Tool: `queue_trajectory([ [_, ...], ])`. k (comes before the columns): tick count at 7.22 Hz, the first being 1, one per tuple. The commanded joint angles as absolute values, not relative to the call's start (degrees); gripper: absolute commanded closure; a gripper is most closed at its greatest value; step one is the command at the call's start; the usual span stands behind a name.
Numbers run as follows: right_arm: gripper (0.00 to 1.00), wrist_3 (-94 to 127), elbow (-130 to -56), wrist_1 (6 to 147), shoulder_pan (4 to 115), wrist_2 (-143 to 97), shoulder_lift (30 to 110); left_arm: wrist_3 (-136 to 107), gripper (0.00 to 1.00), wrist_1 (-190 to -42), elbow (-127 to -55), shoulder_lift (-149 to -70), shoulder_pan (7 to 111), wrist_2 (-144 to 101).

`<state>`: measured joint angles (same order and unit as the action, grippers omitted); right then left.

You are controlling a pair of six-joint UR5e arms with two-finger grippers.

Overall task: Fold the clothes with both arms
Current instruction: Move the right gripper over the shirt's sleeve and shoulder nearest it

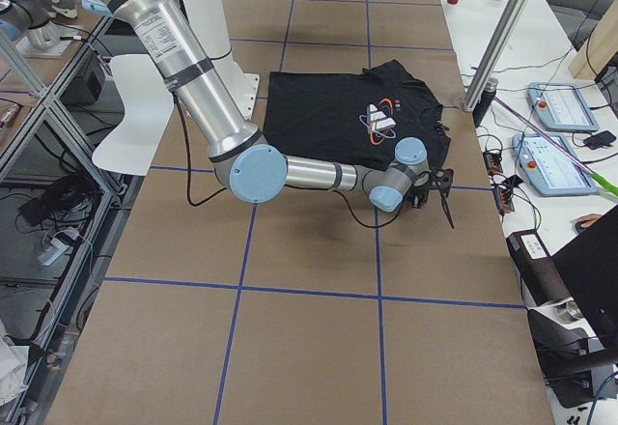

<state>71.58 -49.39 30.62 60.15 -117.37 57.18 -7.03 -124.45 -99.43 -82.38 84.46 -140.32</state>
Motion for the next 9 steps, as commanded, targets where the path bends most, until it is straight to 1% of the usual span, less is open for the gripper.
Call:
queue_trajectory([
  [1, 1.0, 72.33, -52.98, 30.67, 60.56, -118.47, 57.3, -7.12, 0.0, -124.45, -99.58, -82.53, 84.46, -140.71],
  [5, 1.0, 78.55, -65.89, 38.57, 57.23, -119.09, 57.39, -12.12, 0.0, -124.54, -99.49, -84.46, 84.2, -142.47],
  [7, 1.0, 83.47, -67.32, 39.11, 49.53, -110.89, 55.39, -12.13, 0.0, -124.54, -99.41, -84.55, 84.11, -142.38],
  [9, 1.0, 83.94, -66.98, 48.29, 46.32, -105.31, 49.77, -12.13, 0.0, -124.54, -99.4, -84.99, 84.11, -142.38],
])
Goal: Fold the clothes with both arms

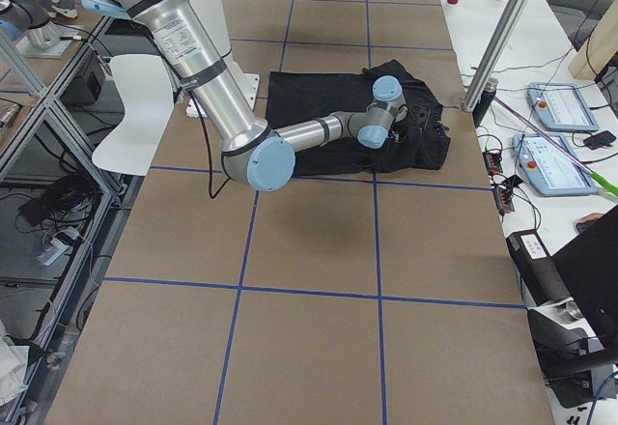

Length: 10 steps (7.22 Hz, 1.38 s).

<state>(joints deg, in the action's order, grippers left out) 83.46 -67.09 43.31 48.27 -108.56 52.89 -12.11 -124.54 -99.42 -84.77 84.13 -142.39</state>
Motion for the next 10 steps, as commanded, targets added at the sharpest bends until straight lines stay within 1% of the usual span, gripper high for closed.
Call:
queue_trajectory([
  [1, 1.0, 83.5, -65.84, 49.3, 46.32, -104.6, 49.49, -12.13, 0.0, -124.54, -99.4, -84.99, 84.2, -142.38],
  [2, 1.0, 83.32, -64.26, 49.39, 46.32, -103.63, 48.44, -12.13, 0.0, -124.45, -99.4, -84.99, 84.2, -142.38],
  [3, 0.57, 83.32, -63.99, 49.39, 46.32, -103.1, 48.17, -12.13, 0.0, -124.54, -99.14, -85.08, 84.11, -142.3],
  [4, 0.01, 83.67, -64.07, 49.31, 46.23, -102.4, 47.73, -12.39, 0.0, -124.45, -98.71, -86.73, 83.94, -141.95],
  [5, 0.0, 84.02, -64.16, 49.31, 46.23, -102.39, 46.85, -17.87, 0.0, -124.54, -97.14, -90.58, 82.72, -141.94],
  [6, 0.0, 83.85, -65.47, 49.13, 46.49, -103.09, 46.76, -24.19, 0.0, -124.54, -95.03, -95.92, 78.7, -141.77],
  [7, 0.0, 83.93, -71.05, 49.65, 46.93, -104.49, 49.54, -30.52, 0.01, -124.54, -94.66, -100.5, 74.83, -141.59],
  [8, 0.0, 83.94, -77.19, 49.57, 46.93, -107.37, 54.79, -34.15, 0.02, -126.63, -94.48, -104.29, 70.53, -140.72],
  [9, 0.0, 83.85, -81.95, 49.57, 47.28, -109.14, 58.58, -38.8, 0.03, -126.91, -91.79, -109.02, 66.14, -138.71],
  [10, 0.0, 83.85, -84.87, 49.48, 47.2, -109.77, 61.67, -41.46, 0.04, -127.09, -85.67, -115.25, 63.57, -138.43],
])
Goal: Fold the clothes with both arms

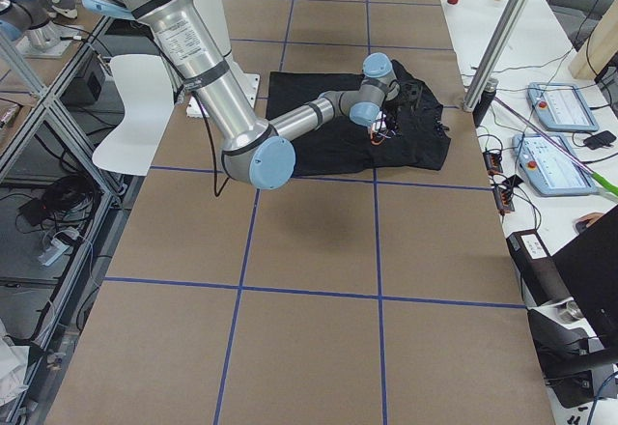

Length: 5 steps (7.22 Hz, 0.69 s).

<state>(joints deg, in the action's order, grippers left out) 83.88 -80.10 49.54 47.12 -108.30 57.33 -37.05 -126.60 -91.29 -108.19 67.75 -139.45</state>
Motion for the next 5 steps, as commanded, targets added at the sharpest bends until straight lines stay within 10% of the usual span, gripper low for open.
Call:
queue_trajectory([
  [1, 0.0, 83.93, -86.99, 49.48, 47.2, -109.78, 63.79, -41.75, 0.04, -128.57, -80.12, -118.36, 61.2, -138.51],
  [5, 0.0, 83.85, -91.84, 49.04, 47.2, -109.86, 69.08, -48.24, 0.04, -135.79, -61.02, -128.31, 57.66, -135.73],
])
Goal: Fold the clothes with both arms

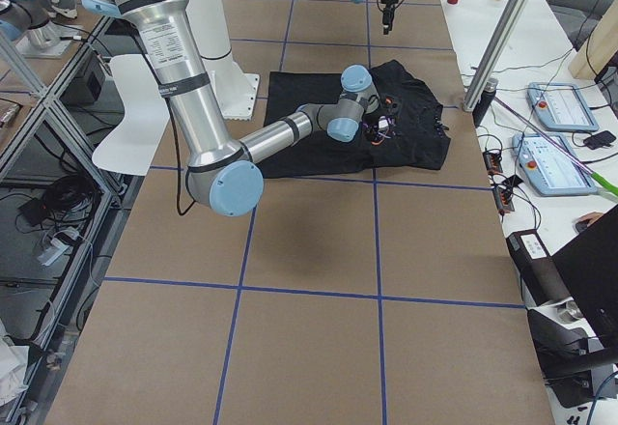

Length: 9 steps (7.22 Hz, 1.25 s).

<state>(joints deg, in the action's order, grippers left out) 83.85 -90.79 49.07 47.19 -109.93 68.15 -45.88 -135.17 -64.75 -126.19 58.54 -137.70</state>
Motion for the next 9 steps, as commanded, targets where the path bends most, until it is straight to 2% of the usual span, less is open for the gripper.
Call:
queue_trajectory([
  [1, 0.0, 83.85, -91.93, 49.04, 47.2, -109.86, 69.17, -48.34, 0.07, -135.88, -58.82, -129.8, 57.4, -131.79],
  [3, 0.0, 83.85, -92.11, 49.04, 47.2, -109.69, 69.78, -50.69, 0.18, -136.49, -54.77, -131.83, 56.78, -130.7],
  [4, 0.0, 83.85, -92.2, 48.96, 47.2, -109.34, 70.31, -59.5, 0.28, -141.02, -52.06, -133.23, 55.65, -126.17],
  [5, 0.0, 83.85, -92.63, 48.96, 47.2, -109.34, 70.75, -60.55, 0.33, -144.11, -50.73, -132.98, 54.94, -125.17],
  [7, 0.0, 83.85, -92.64, 48.96, 47.2, -109.16, 70.84, -61.08, 0.51, -143.88, -50.63, -133.07, 53.36, -124.72],
  [9, 0.0, 83.85, -92.81, 48.96, 47.2, -109.16, 70.84, -60.65, 0.51, -143.79, -50.45, -132.98, 52.21, -120.77],
])
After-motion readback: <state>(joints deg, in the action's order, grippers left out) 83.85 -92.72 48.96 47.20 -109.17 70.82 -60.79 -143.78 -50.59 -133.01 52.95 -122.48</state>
